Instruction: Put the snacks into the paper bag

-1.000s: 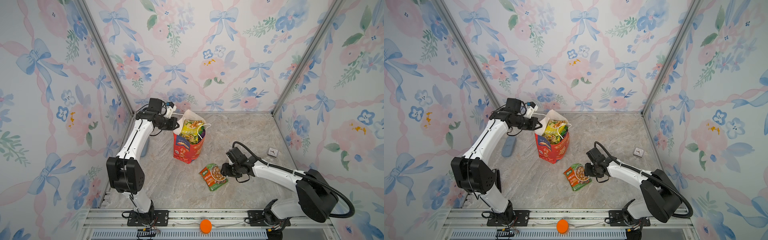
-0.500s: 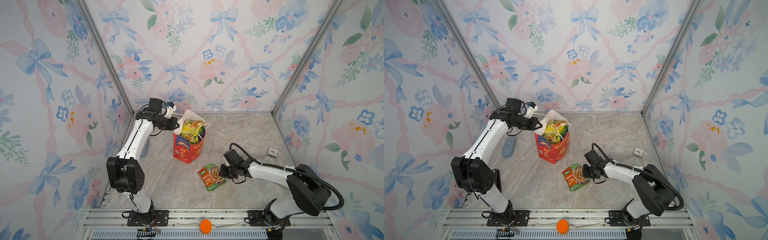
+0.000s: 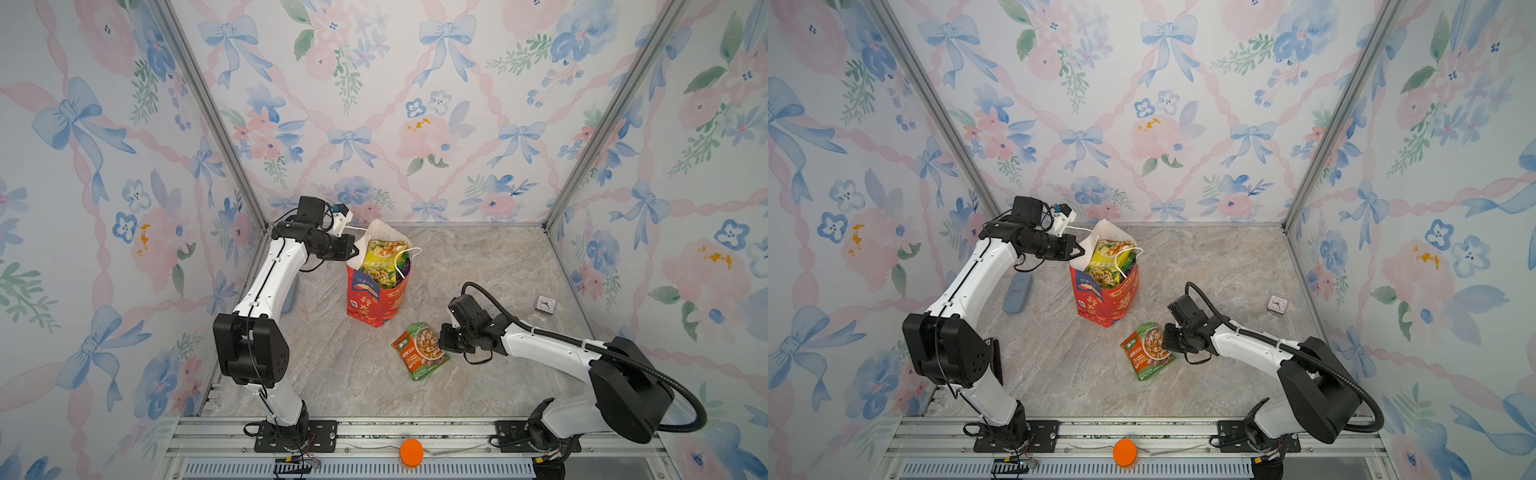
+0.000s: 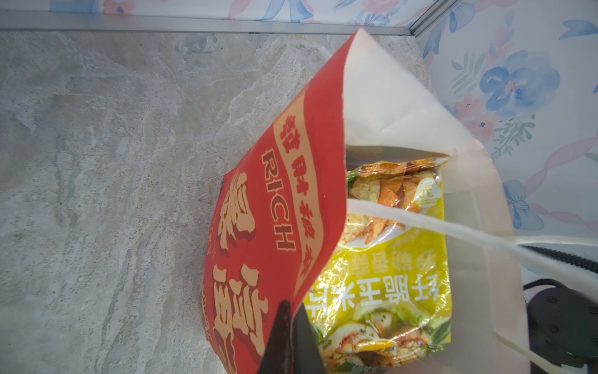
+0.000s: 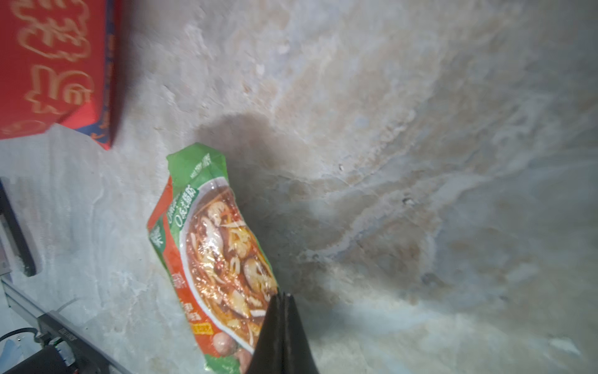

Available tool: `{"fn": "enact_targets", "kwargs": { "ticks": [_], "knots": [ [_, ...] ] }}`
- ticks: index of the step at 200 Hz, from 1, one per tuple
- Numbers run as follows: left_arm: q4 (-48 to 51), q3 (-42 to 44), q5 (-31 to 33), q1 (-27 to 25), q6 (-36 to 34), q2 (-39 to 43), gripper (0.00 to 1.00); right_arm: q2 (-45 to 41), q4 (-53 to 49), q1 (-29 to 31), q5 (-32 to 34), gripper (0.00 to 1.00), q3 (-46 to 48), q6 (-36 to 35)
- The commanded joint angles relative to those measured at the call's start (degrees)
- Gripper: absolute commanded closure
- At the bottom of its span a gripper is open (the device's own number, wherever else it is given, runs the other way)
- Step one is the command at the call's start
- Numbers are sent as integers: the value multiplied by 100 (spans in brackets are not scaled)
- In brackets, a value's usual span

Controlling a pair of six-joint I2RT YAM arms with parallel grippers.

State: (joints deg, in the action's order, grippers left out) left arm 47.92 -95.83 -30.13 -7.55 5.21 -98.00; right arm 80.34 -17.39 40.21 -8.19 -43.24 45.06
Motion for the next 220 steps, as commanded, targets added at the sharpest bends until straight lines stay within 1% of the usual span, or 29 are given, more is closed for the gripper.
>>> {"fn": "enact_targets", "kwargs": {
  "ticks": [1, 31, 74, 101, 124, 155, 220],
  "knots": [
    [182, 94, 7, -70, -20, -134, 100, -398, -369, 42, 197, 100, -294, 104],
    [185, 91, -1, -75, -12, -140, 100, -756, -575, 41, 320, 100, -516, 145],
    [182, 87, -28, -69, -12, -133, 100, -903, -1016, 91, 475, 100, -938, 55],
    [182, 85, -18, -70, -12, -132, 100, -897, -1153, 149, 576, 100, -1117, 43],
    [182, 90, -28, -71, -7, -133, 100, -845, -1387, 217, 801, 100, -1299, -21],
    [183, 91, -37, -71, -11, -142, 100, -799, -1514, 236, 857, 100, -1543, -67],
    [189, 87, -37, -66, -10, -132, 100, -714, -1955, 373, 1049, 100, -2492, -296]
  ]
}}
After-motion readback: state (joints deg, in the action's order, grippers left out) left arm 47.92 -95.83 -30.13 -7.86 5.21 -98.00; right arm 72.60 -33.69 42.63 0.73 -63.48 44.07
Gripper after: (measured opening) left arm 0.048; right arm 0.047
